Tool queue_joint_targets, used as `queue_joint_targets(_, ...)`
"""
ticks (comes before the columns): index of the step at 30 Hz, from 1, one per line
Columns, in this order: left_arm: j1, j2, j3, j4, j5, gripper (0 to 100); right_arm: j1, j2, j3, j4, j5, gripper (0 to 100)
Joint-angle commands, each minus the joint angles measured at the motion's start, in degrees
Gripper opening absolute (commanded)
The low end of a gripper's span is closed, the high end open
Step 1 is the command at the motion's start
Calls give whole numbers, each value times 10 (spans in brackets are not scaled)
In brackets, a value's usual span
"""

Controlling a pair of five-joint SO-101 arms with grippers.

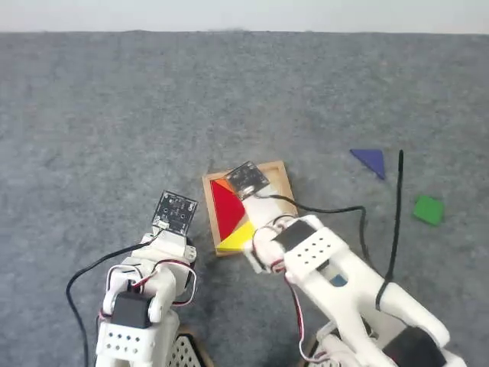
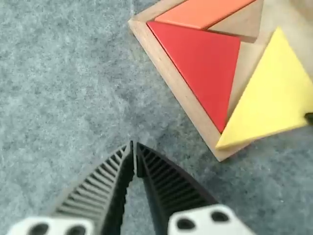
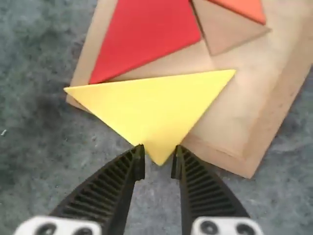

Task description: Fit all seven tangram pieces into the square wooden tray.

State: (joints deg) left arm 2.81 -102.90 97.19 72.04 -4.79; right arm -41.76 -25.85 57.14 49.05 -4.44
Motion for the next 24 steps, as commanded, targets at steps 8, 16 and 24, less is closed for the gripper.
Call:
queue_joint_targets(8, -3, -12, -7, 3, 3, 13, 147, -25, 42, -30, 63, 97)
queue_joint_targets(16, -3, -12, -7, 3, 3, 13, 198, -25, -13, -34, 98, 97)
queue_joint_targets(24, -3, -12, -7, 3, 3, 13, 193, -24, -50, -40, 93, 97)
